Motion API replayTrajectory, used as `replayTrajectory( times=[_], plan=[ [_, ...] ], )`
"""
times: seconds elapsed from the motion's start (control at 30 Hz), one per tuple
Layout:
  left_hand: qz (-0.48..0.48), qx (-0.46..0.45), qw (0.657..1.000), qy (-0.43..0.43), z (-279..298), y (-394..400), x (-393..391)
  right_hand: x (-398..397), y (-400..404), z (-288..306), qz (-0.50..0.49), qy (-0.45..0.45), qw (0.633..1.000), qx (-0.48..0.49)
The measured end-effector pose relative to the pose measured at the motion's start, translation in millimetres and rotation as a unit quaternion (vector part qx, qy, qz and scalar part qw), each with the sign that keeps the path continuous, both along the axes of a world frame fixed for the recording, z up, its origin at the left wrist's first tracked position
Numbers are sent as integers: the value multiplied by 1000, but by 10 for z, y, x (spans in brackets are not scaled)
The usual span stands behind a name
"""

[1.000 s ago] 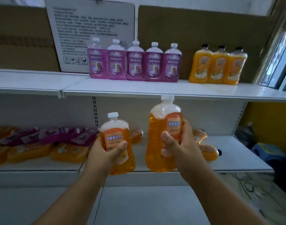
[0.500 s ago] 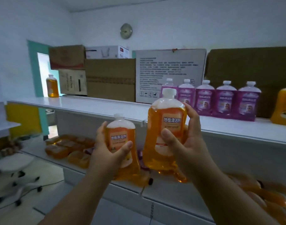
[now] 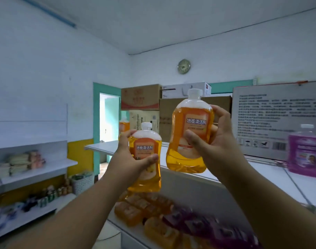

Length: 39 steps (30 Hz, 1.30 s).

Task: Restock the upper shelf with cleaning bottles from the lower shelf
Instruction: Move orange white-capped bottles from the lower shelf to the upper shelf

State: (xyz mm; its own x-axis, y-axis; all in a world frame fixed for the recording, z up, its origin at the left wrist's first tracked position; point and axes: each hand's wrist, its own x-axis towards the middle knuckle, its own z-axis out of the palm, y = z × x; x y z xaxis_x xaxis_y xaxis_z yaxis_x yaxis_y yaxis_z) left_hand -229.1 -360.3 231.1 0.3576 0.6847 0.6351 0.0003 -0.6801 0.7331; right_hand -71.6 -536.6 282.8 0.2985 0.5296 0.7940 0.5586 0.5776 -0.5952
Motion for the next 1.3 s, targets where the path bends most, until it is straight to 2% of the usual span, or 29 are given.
replayTrajectory(
  times=[0.17,0.37,0.6,0.77,1.1,1.3],
  plan=[
    [22,15,1000,14,320,962,101,63,835,306,-7,-29,999,-21],
    [32,51,998,29,464,1958,421,291,1799,499,-85,-99,989,-73],
    [17,70,995,67,540,2997,630,484,2896,633,-119,-89,985,-88],
    [-21,106,989,103,544,3766,808,519,3576,481,-196,-104,967,-122],
    [-99,194,965,143,403,4832,1278,511,4395,31,-339,-46,930,-138],
    [-43,286,944,159,356,5038,1358,494,4500,-191,-388,-53,909,-141]
  ],
)
